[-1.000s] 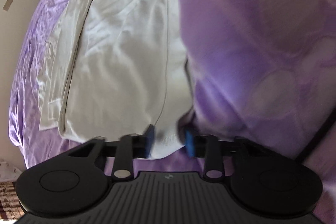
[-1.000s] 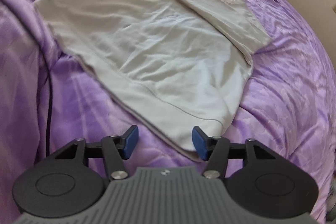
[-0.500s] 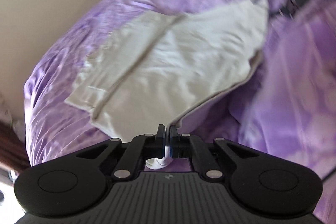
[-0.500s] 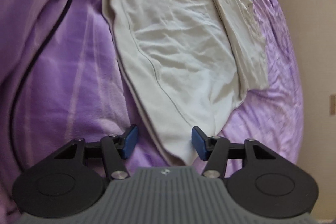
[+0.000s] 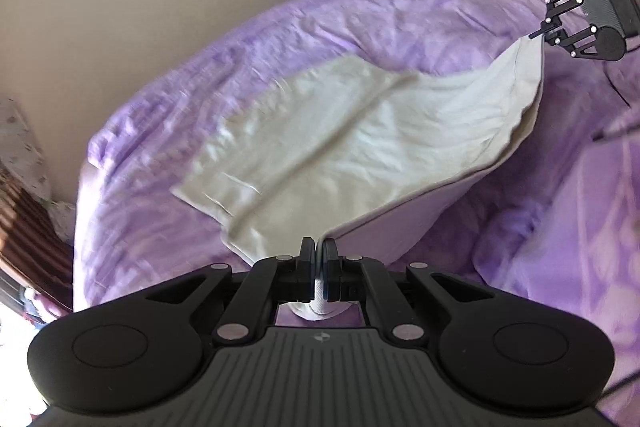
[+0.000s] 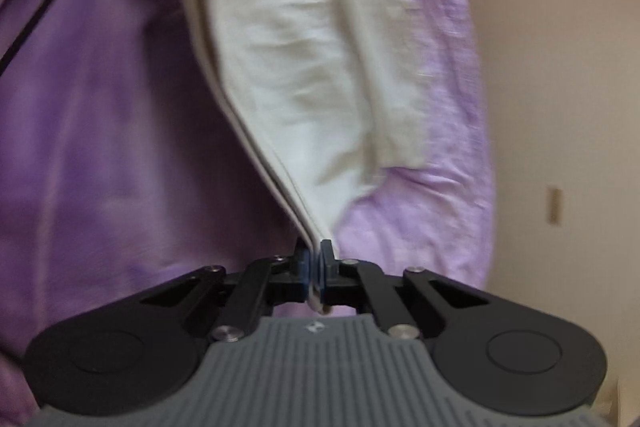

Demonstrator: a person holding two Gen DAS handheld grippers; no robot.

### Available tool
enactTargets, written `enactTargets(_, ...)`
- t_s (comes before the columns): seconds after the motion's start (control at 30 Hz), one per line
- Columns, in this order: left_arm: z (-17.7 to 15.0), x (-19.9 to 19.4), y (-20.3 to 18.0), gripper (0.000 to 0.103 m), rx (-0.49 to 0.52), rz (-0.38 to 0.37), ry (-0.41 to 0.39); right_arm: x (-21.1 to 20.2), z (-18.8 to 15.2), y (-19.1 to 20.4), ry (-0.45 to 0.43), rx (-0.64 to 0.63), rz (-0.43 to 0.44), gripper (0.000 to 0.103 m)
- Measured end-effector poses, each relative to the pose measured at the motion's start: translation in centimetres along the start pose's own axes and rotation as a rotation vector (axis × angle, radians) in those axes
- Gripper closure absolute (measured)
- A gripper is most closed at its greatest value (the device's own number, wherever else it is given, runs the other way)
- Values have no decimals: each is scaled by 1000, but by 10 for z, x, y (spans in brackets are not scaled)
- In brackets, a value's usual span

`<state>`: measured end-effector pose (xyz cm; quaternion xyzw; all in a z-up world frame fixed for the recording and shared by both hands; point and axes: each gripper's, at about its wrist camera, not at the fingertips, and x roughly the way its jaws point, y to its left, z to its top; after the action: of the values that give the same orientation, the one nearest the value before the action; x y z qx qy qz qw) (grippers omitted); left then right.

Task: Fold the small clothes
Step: 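Lift the hem with both tools and fold it over toward the collar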

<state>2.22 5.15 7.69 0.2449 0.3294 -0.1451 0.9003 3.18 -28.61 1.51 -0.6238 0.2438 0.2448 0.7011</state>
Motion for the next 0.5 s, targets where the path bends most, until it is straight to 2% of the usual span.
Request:
enactTargets(0.1, 15, -19, 12, 100, -11, 66, -57, -15, 4, -35, -28, 143, -69, 103)
enactTargets(0.3, 55, -55, 44, 101, -22, 231, -143, -46, 16, -106, -90, 325, -177, 103)
enactTargets(0.43, 75, -79, 61, 103, -32, 287, -192, -71, 25, -145, -149, 390, -223, 103)
enactTargets(0.5, 77, -93, 64, 103, -31, 288, -199, -86, 27, -155, -171, 402, -231, 103)
